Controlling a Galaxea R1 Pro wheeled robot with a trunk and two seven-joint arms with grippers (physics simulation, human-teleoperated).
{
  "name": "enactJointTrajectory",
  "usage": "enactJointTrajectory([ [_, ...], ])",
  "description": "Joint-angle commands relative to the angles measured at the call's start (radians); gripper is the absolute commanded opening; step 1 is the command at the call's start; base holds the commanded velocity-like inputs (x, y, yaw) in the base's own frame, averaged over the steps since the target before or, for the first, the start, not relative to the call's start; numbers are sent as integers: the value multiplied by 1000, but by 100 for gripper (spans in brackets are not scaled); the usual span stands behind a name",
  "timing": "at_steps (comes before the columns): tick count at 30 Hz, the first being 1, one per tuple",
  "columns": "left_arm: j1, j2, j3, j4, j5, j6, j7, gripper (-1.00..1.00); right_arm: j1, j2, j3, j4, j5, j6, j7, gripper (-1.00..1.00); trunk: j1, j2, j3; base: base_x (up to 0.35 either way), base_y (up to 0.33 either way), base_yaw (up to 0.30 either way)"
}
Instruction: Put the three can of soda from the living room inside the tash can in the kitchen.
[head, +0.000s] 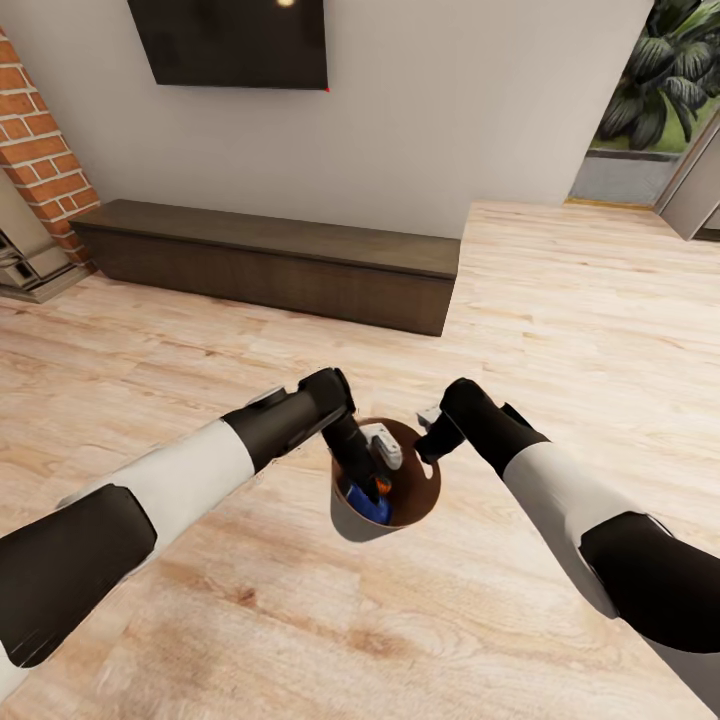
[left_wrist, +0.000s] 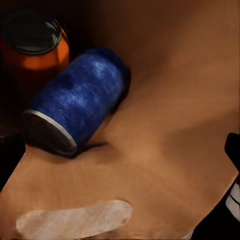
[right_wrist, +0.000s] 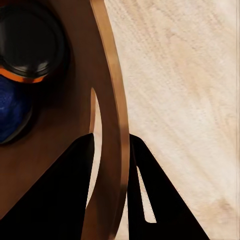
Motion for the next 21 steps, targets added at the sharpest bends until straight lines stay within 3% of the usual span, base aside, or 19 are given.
enactJointTrajectory([
  [1,0,32,21,-43,3,0,-3,100,0,-2,-3,0,-36,11,16,-100,0,0,0,0,0,0],
  [4,0,79,90,-113,6,0,-7,100,0,-5,-3,0,-34,11,25,-100,0,0,0,0,0,0],
  [5,1,111,152,-157,7,0,-10,100,0,-6,-4,0,-33,11,29,-100,0,0,0,0,0,0],
  [9,1,179,262,-232,8,0,-17,100,1,-7,-4,0,-32,11,33,-100,0,0,0,0,0,0],
  [10,1,216,297,-268,11,0,-27,100,0,-7,-3,0,-31,11,34,-100,0,0,0,0,0,0],
  [13,2,283,331,-326,17,0,-73,100,1,-7,-3,0,-31,11,35,-100,0,0,0,0,0,0],
  [14,2,332,360,-365,25,0,-119,100,1,-7,-3,1,-31,11,35,-100,0,0,0,0,0,0],
  [16,2,380,406,-398,33,0,-163,100,1,-8,-3,1,-31,11,35,-100,0,0,0,0,0,0],
  [18,3,425,463,-419,38,0,-197,100,1,-8,-3,1,-31,11,36,-100,0,0,0,0,0,0],
  [19,14,463,521,-431,41,0,-220,100,1,-9,-3,1,-31,11,36,-100,0,0,0,0,0,0],
  [21,35,493,579,-436,41,0,-233,100,1,-9,-3,1,-32,11,37,-100,0,0,0,0,0,0],
])
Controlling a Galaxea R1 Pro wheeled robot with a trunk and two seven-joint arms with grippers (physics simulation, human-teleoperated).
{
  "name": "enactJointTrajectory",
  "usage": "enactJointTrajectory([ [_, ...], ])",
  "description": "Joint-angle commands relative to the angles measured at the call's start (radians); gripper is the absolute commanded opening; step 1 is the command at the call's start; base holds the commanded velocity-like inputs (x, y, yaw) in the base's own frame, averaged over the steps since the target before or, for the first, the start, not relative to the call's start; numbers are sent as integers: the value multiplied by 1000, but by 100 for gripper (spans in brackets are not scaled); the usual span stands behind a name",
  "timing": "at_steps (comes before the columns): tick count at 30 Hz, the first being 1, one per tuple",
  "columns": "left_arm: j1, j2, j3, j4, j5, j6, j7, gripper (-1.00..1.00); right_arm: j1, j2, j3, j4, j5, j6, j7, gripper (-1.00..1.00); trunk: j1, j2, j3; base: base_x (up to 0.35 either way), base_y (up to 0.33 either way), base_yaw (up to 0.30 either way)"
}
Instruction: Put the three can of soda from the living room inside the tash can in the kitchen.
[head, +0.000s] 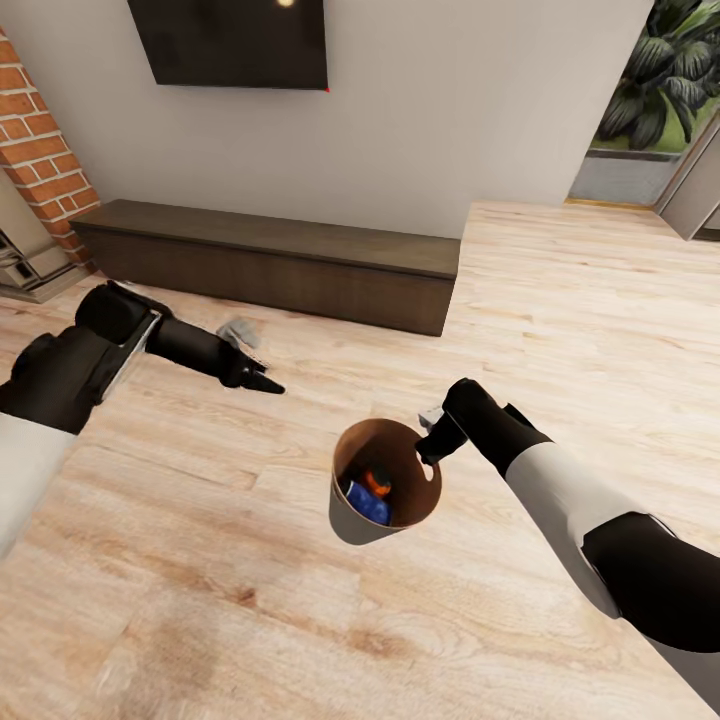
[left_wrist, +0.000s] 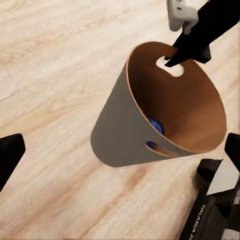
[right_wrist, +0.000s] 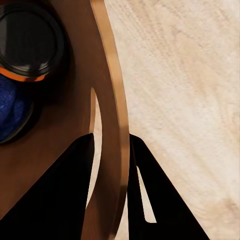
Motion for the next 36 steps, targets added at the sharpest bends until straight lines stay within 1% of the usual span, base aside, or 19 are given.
enactJointTrajectory([
  [1,29,23,60,1,-2,0,-2,100,0,0,-3,0,-32,10,7,-100,0,0,0,0,0,0],
  [3,62,39,123,11,-7,0,9,100,0,-5,-3,-1,-32,10,6,-100,0,0,0,0,0,0],
  [4,98,49,187,30,-14,-22,39,100,0,-16,-4,-1,-33,10,5,-100,0,0,0,0,0,0],
  [7,157,54,276,51,-23,-74,108,100,0,-46,-8,-1,-34,10,6,-100,0,0,0,0,0,0],
  [8,202,54,337,61,-25,-107,184,100,0,-88,-16,-2,-37,10,7,-100,0,0,0,0,0,0],
  [10,233,53,362,67,-25,-121,223,100,0,-117,-30,-2,-38,10,4,-100,0,0,0,0,0,0],
  [11,275,51,379,75,-25,-136,252,100,0,-145,-48,-2,-38,10,0,-100,0,0,0,0,0,0],
  [15,375,49,423,89,-23,-197,313,100,1,-193,-88,-4,-39,10,-7,-100,0,0,0,0,0,0],
  [16,422,44,461,91,-20,-228,349,100,2,-209,-101,-11,-39,10,-8,-100,0,0,0,0,0,0],
  [19,486,30,526,86,-17,-258,393,100,5,-227,-126,-41,-39,10,-8,-100,0,0,0,0,0,0],
  [20,524,19,568,78,-15,-271,410,100,8,-242,-155,-73,-39,10,-7,-100,0,0,0,0,0,0],
  [21,578,0,615,57,-14,-289,427,100,24,-267,-209,-131,-39,10,-4,-100,0,0,0,0,0,0],
  [23,609,-13,634,38,-14,-307,433,100,49,-281,-241,-163,-40,-19,-1,-100,0,0,0,0,0,0],
  [25,662,-31,652,4,-14,-339,440,100,95,-295,-277,-194,-39,-79,2,-100,0,0,0,0,0,0],
  [26,701,-43,661,-22,-14,-359,443,100,120,-302,-297,-208,-39,-117,3,-100,0,0,0,0,0,0],
  [27,719,-48,664,-34,-14,-368,445,100,131,-306,-305,-215,-39,-136,4,-100,0,0,0,0,0,0],
  [28,766,-63,673,-73,-14,-396,457,100,163,-319,-321,-238,-40,-192,6,-100,0,0,0,0,0,0],
  [34,856,-104,682,-149,-14,-468,522,100,258,-344,-342,-275,-42,-338,1,-100,0,0,0,0,0,0],
  [36,901,-116,683,-167,-14,-510,547,100,300,-347,-387,-282,-43,-411,1,-100,0,0,0,0,0,0],
])
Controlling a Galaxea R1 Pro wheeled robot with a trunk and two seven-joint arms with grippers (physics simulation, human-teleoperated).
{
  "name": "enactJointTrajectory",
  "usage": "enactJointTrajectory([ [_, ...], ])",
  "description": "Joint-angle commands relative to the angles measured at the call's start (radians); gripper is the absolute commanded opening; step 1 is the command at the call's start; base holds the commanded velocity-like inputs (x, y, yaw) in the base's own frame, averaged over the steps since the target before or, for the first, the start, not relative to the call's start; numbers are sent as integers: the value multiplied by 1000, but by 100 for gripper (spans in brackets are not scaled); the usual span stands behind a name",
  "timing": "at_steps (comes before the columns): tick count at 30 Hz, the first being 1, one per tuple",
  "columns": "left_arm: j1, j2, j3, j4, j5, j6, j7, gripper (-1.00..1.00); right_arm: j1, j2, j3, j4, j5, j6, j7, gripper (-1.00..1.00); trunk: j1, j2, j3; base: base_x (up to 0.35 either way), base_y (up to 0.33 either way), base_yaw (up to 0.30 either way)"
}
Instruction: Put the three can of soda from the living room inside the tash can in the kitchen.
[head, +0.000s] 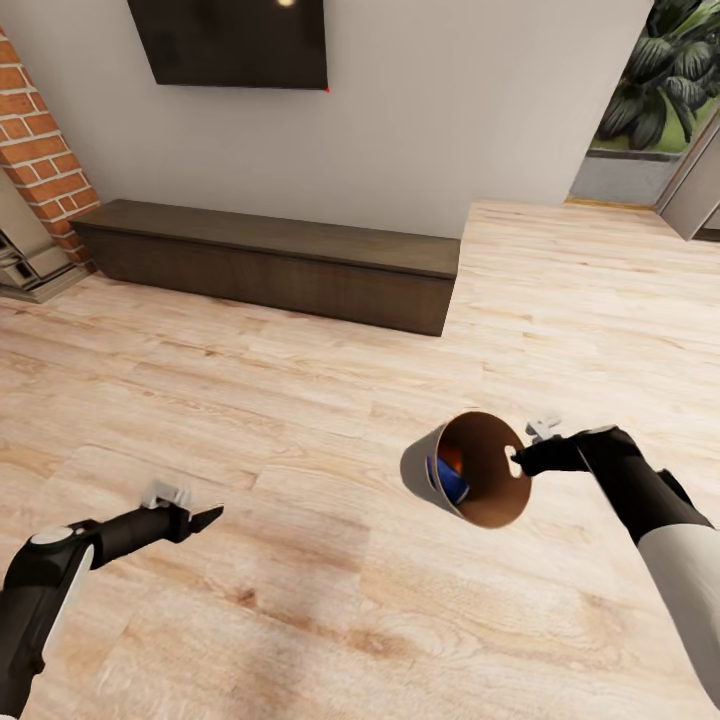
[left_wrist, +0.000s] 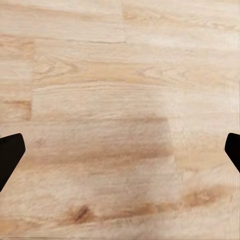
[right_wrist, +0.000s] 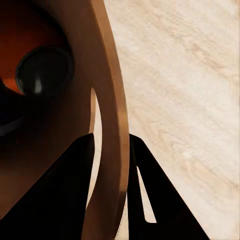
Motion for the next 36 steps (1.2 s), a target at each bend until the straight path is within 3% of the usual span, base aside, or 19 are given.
enactJointTrajectory([
  [1,14,-4,0,-3,0,-17,7,100,14,0,-26,-2,-17,-23,8,-100,0,0,0,0,0,0],
  [2,26,-9,1,-5,0,-33,12,100,29,0,-52,-4,-18,-48,9,-100,0,0,0,0,0,0],
  [3,50,-19,5,-7,0,-70,20,100,58,1,-104,-6,-19,-101,11,-100,0,0,0,0,0,0],
  [4,84,-37,24,-10,0,-131,27,100,107,1,-170,-7,-19,-184,20,-100,0,0,0,0,0,0],
  [5,106,-50,44,-12,0,-172,29,100,144,1,-203,-8,-19,-241,25,-100,0,0,0,0,0,0],
  [9,168,-85,78,4,-2,-303,31,100,254,4,-268,-8,-20,-412,31,-100,0,0,0,0,0,0],
  [11,195,-95,82,16,-2,-356,31,100,296,5,-284,-8,-21,-469,32,-100,0,0,0,0,0,0],
  [12,226,-103,86,26,-2,-410,32,100,343,5,-307,-7,-22,-525,33,-100,0,0,0,0,0,0],
  [15,265,-115,89,39,-4,-487,33,100,409,7,-355,-5,-22,-613,33,-100,0,0,0,0,0,0],
  [17,286,-122,91,79,-5,-556,35,100,448,8,-415,-2,-23,-681,33,-100,0,0,0,0,0,0],
  [19,294,-125,93,124,-5,-596,36,100,463,12,-456,2,-24,-707,32,-100,0,0,0,0,0,0],
  [20,299,-127,94,180,-4,-636,37,100,473,24,-491,4,-25,-723,31,-100,0,0,0,0,0,0],
  [24,302,-127,96,292,-3,-717,38,100,483,60,-556,6,-24,-741,24,-100,0,0,0,0,0,0],
  [25,303,-127,98,334,-2,-744,39,100,485,74,-596,7,-24,-745,22,-100,0,0,0,0,0,0],
  [27,303,-128,100,363,-2,-762,40,100,487,84,-631,7,-24,-750,22,-100,0,0,1,0,0,0],
  [30,304,-128,101,397,-1,-781,58,100,488,98,-672,9,-23,-756,21,-100,0,0,1,0,0,0],
  [36,306,-129,102,419,-4,-793,104,100,489,123,-695,13,-20,-762,17,-100,0,0,2,0,0,53],
])
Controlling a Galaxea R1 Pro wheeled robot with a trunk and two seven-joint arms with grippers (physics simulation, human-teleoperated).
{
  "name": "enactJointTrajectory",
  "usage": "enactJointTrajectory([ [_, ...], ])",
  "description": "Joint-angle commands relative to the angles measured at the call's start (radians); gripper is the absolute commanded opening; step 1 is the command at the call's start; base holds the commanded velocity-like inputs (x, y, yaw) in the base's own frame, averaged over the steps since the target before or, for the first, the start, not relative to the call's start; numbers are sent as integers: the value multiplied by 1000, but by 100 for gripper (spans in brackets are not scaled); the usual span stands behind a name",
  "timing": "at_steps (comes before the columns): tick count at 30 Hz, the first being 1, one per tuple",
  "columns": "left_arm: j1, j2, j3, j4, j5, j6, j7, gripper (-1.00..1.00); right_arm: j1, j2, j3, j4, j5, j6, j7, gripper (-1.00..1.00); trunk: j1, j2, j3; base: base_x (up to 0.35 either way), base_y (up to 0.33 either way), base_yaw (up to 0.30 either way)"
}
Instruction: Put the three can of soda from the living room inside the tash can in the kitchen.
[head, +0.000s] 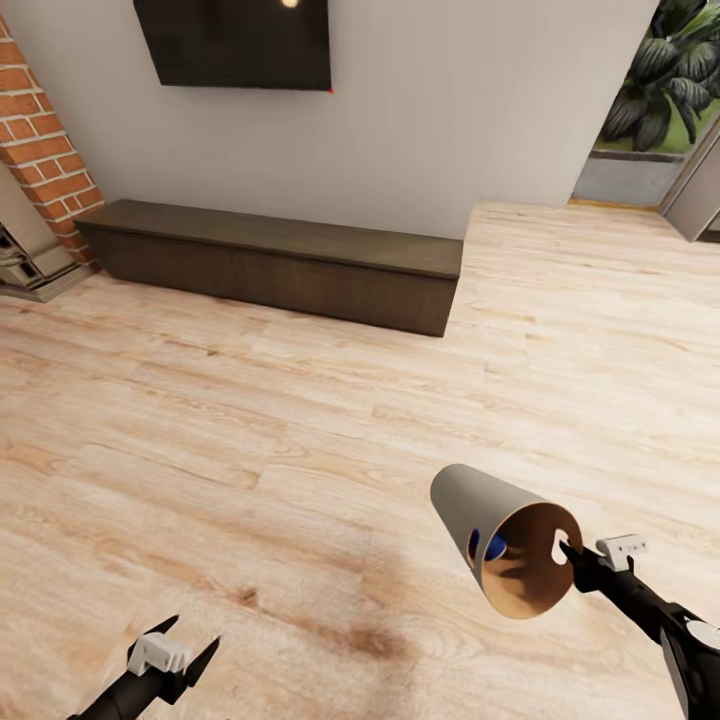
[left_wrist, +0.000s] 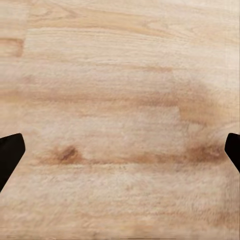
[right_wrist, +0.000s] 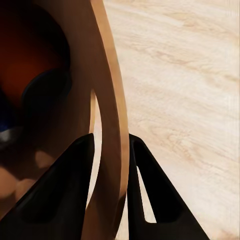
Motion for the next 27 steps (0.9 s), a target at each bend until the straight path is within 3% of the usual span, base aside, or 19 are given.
enactJointTrajectory([
  [1,0,0,0,7,1,-1,6,100,0,7,-3,-1,-8,1,5,-100,0,0,0,0,0,176],
  [27,0,-1,-1,21,-10,-4,56,100,6,55,-5,-2,2,-4,-2,-100,0,0,0,0,0,247],
])
